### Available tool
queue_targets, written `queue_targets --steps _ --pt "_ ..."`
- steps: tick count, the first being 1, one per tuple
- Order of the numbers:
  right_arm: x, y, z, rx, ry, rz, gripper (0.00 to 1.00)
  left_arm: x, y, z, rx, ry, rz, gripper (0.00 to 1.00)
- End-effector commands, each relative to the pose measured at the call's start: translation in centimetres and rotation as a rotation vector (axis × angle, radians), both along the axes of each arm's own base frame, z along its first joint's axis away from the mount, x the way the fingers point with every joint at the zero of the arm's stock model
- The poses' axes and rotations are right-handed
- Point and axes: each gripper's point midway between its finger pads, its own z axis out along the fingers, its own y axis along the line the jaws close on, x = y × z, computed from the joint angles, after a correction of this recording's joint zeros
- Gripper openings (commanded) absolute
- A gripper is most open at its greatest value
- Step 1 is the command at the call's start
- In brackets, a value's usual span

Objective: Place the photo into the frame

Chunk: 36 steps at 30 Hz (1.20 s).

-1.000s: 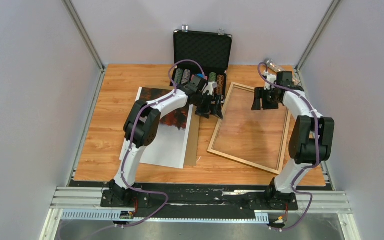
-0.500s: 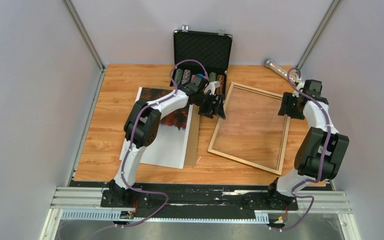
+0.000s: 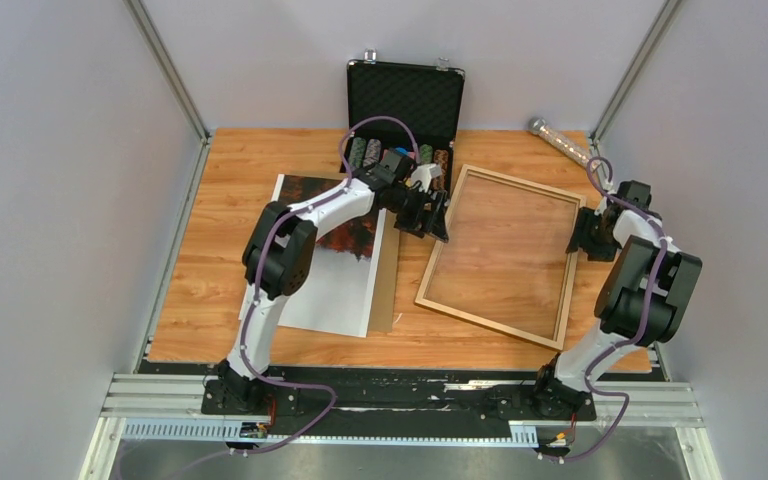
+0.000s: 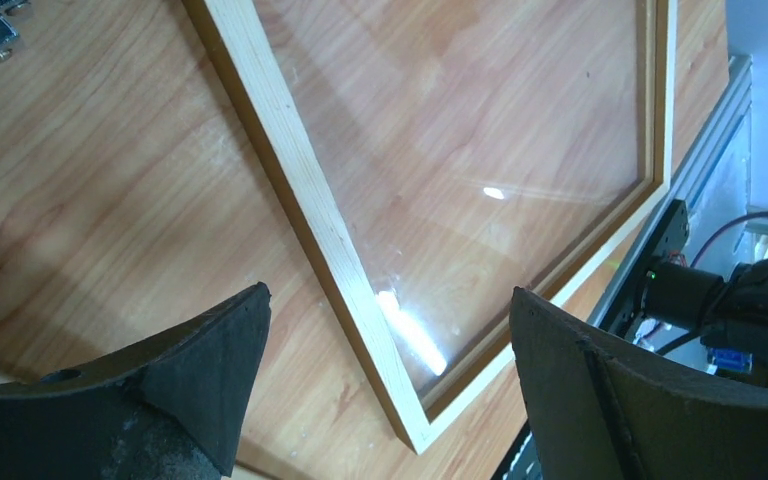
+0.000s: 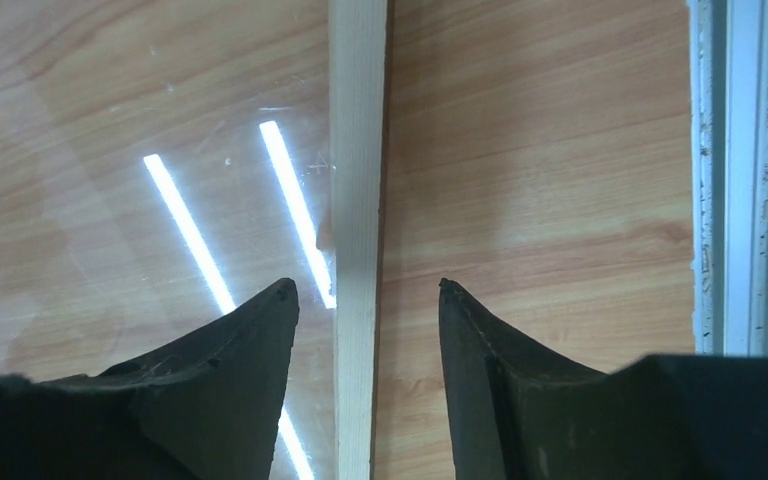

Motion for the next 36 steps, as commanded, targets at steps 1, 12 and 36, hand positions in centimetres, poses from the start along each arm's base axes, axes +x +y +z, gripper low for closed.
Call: queue_targets --steps 1,12,36 --pt "0.8 -0.3 -1.2 0.012 -0.017 -0.008 0.51 -0.6 0.5 5.8 -0.05 -0.139 -0.067 0.96" --pt "1.6 -1.5 -2.9 -0.032 0.0 0.029 0.13 -0.5 4.6 8.0 0.014 -0.212 -0.068 0.96" --pt "4.7 -1.0 -0.8 0.008 -0.113 0.158 0.46 3.8 19.8 6.9 0.237 -0.295 0.206 1.0"
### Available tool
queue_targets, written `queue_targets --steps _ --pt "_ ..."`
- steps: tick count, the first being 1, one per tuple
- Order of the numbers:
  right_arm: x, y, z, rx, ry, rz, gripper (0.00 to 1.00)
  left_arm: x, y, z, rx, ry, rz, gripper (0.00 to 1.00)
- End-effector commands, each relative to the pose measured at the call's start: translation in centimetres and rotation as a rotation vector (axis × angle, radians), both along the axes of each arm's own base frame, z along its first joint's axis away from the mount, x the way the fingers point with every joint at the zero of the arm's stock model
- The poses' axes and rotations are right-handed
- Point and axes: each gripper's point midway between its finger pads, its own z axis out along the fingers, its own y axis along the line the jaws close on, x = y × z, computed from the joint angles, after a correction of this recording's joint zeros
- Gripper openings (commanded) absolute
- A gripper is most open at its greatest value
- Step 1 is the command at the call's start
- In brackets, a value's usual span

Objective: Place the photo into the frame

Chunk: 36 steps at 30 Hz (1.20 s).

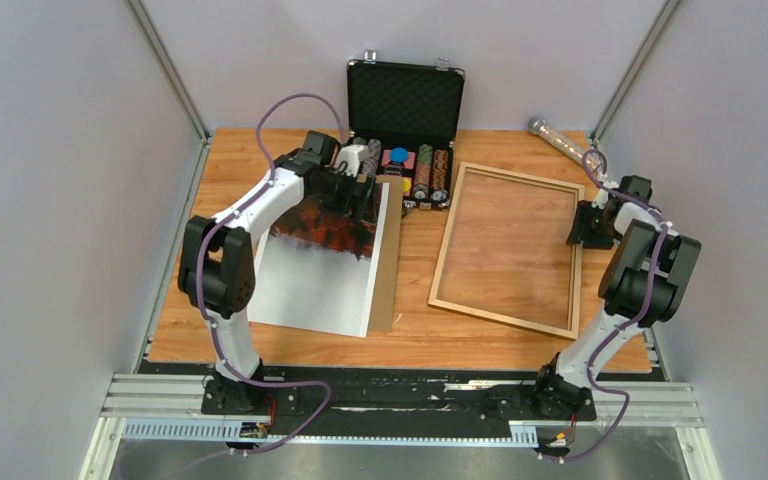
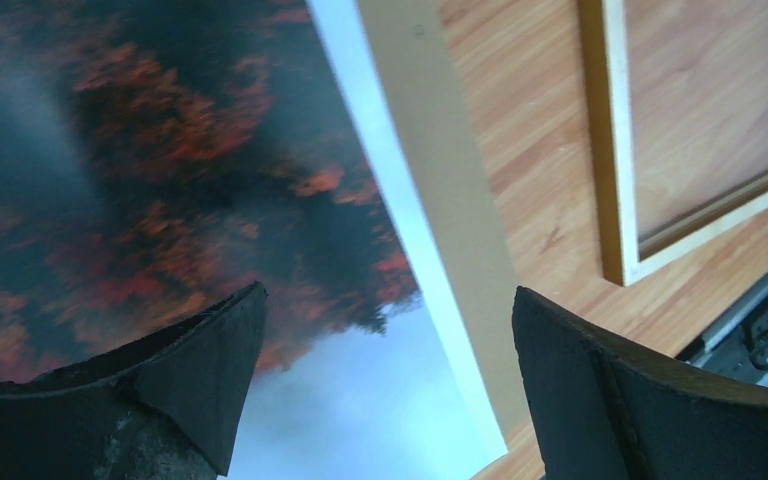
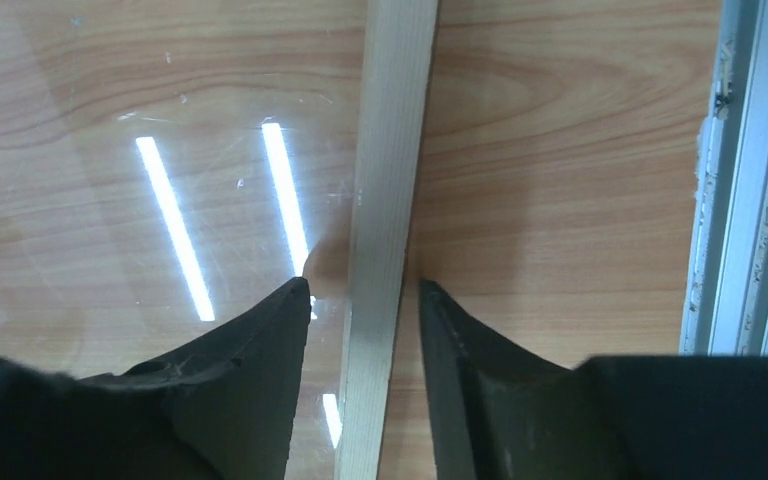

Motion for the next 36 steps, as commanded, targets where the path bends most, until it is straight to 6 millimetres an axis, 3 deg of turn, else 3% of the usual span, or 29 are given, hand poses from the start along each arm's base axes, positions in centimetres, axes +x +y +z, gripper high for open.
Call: queue_targets --steps 1,5,9,14,19,20,26,30,36 --pt "1.2 0.5 2.1 0.011 -0.085 0.027 0.51 1.1 3.7 2.9 0.044 -0.121 0.045 1.0" --pt "1.8 2.0 5.5 0.038 -0.172 0.054 0.61 1.0 6.9 3.5 0.124 -0.189 0.087 1.0" --pt "2.3 5.8 9.0 0.081 -0.257 0.138 0.66 0.7 10.4 3.6 0.206 -0.244 0.137 1.0" --pt "2.9 14.1 12.8 0.129 -0.341 0.334 0.69 -0.4 15.3 3.3 0.23 -0.223 0.213 1.0" --pt "3.6 23.0 14.7 0.238 -0.377 0.522 0.69 -1.6 17.9 2.1 0.208 -0.176 0.23 1.0" --pt "3.7 25.3 15.0 0.273 -0.379 0.562 0.69 -1.7 19.3 1.7 0.212 -0.162 0.262 1.0" --pt "5.2 34.3 14.9 0.363 -0.37 0.726 0.69 -1.5 23.5 0.5 0.185 -0.118 0.356 1.0" --pt "5.3 39.7 13.8 0.421 -0.328 0.812 0.67 -1.6 24.5 -0.2 0.149 -0.078 0.335 1.0" --pt "4.9 45.2 11.1 0.496 -0.234 0.851 0.66 -1.2 25.9 -2.1 0.103 -0.01 0.327 1.0"
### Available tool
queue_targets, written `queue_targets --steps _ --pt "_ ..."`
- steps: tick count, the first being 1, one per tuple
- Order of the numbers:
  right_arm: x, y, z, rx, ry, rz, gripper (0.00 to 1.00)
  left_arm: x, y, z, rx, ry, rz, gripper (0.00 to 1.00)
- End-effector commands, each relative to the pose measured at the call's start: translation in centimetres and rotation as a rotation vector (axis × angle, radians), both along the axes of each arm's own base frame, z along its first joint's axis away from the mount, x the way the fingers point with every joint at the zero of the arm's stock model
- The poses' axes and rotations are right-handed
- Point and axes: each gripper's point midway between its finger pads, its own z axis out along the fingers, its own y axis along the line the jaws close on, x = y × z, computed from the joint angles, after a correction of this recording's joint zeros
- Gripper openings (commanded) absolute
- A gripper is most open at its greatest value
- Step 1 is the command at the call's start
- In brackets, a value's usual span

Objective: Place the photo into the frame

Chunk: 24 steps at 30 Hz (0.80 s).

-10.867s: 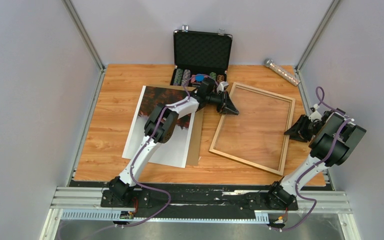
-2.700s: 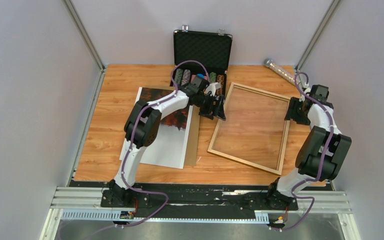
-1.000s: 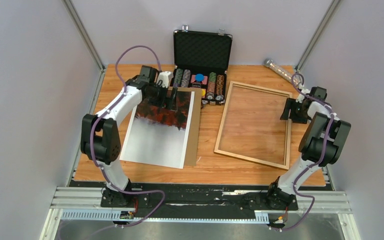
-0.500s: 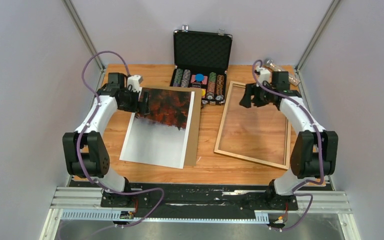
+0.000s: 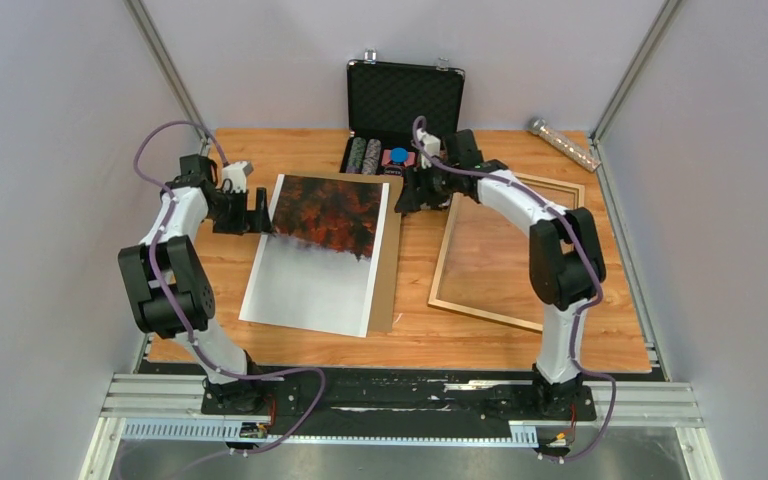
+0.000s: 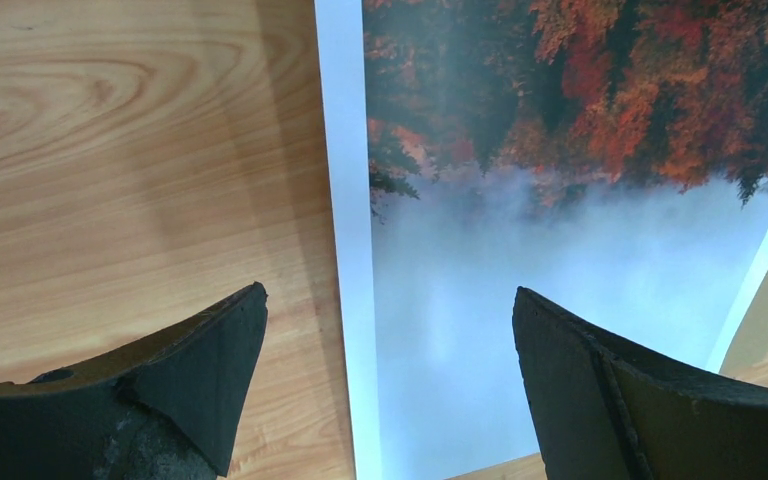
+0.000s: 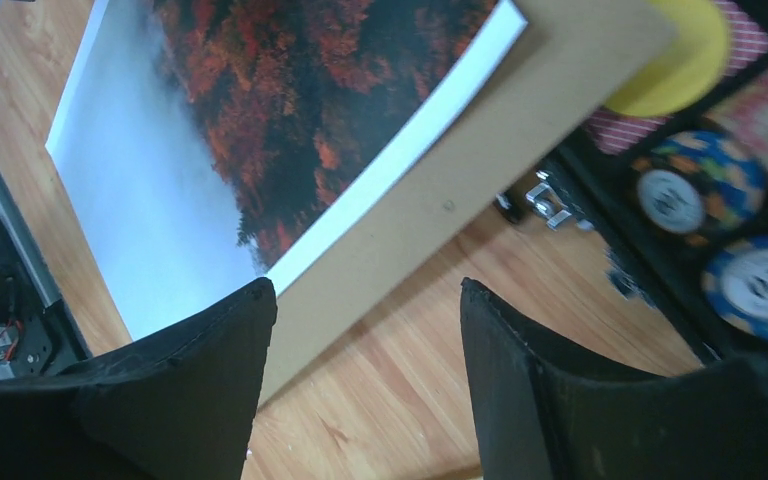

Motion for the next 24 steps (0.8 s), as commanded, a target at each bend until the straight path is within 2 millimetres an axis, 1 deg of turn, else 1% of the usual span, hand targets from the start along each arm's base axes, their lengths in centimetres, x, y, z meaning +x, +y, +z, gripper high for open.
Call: queue_targets --steps 1,3,6,12,20,24 --pt "0.0 4.1 0.4 0.058 0.025 0.037 0.66 0.7 0.6 -0.1 -0.057 -0.004 -0.042 1.0" --pt "-0.4 5.2 -0.8 0.05 0.046 0.044 0.66 0.7 1.1 -0.5 -0.083 0.009 -0.031 1.0" --pt "-1.2 6.5 -2.0 0.044 0.069 0.056 0.65 0.5 0.9 -0.8 -0.114 0.012 -0.04 0.99" --pt "-2.0 7.2 -3.8 0.063 0.16 0.043 0.64 0.5 1.0 -1.5 -0.106 0.009 -0.055 0.99" --pt "-4.6 8.0 -5.0 0.098 0.286 0.053 0.63 0.5 0.7 -2.2 -0.124 0.008 -0.051 0.97" --pt "-5.8 8.3 -5.0 0.122 0.333 0.055 0.63 0.1 0.5 -2.2 -0.123 -0.002 -0.056 0.97"
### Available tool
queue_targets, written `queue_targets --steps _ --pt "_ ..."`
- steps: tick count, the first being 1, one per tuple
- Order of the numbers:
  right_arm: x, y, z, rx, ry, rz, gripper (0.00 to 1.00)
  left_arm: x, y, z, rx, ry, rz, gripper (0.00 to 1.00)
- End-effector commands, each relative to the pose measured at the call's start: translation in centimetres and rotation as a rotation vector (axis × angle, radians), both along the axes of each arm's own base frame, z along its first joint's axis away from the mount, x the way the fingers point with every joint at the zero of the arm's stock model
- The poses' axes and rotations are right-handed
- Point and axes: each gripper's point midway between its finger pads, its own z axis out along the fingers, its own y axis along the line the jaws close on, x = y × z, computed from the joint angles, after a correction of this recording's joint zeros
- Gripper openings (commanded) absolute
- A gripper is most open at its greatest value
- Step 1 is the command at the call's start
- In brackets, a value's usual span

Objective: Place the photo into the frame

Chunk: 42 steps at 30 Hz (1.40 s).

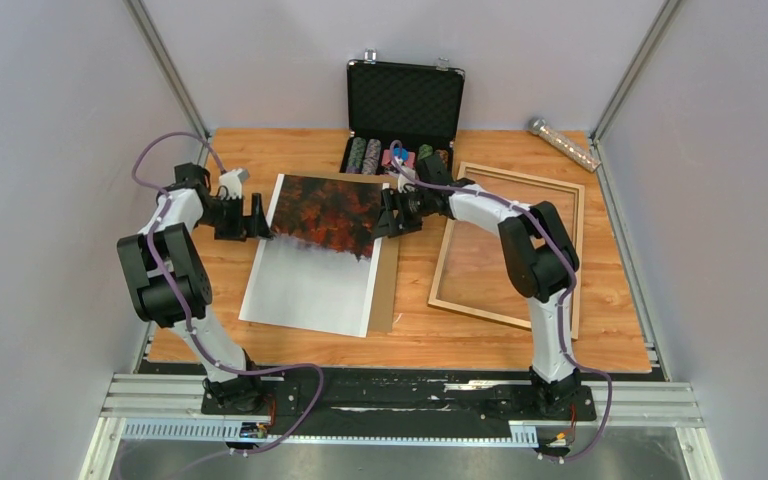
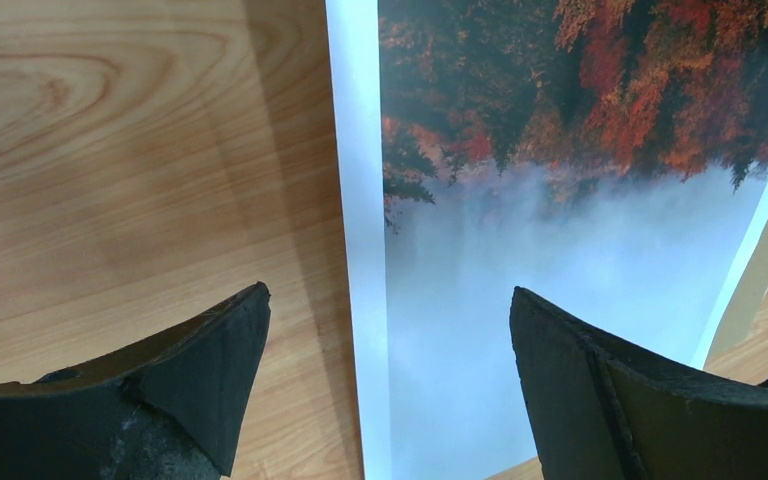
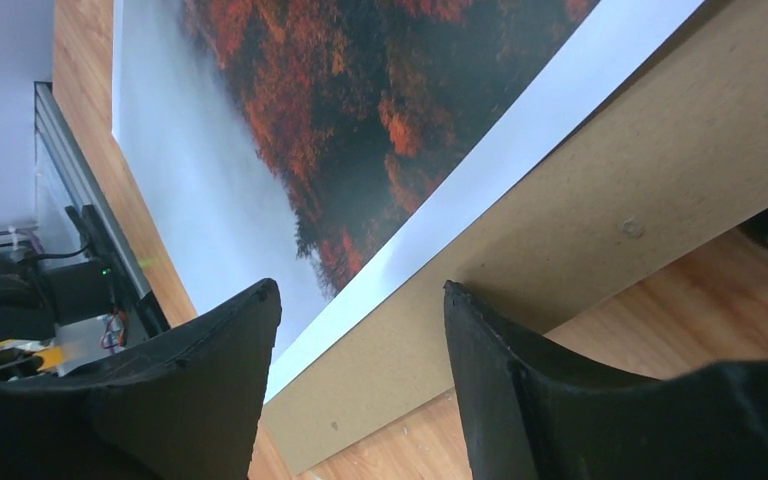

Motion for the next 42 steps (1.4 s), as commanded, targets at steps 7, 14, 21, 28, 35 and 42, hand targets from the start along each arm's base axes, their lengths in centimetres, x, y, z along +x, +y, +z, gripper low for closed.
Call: queue_targets --steps 7,14,21,28,35,42 --pt "-2.6 1.7 0.5 0.072 0.093 0.021 0.62 -1.0 -0.9 0.2 -0.032 -0.047 -0.049 0.96" --pt "-2.5 2.3 0.5 0.105 0.109 0.035 0.62 -2.2 -1.9 -0.3 -0.069 -0.047 -0.094 0.95" --pt "-2.0 2.9 0.6 0.129 0.104 0.055 0.62 -2.1 -1.8 -0.6 -0.056 -0.057 -0.124 0.94" --pt "-2.1 3.7 0.0 0.164 0.139 0.081 0.62 -1.9 -2.2 -1.0 -0.102 -0.045 -0.177 0.94" --pt "-1.6 4.2 0.2 0.19 0.132 0.096 0.62 -1.8 -2.3 -1.0 -0.116 -0.045 -0.192 0.92" --pt "-1.3 4.5 0.9 0.2 0.114 0.1 0.62 -1.6 -2.2 -1.0 -0.114 -0.046 -0.199 0.91"
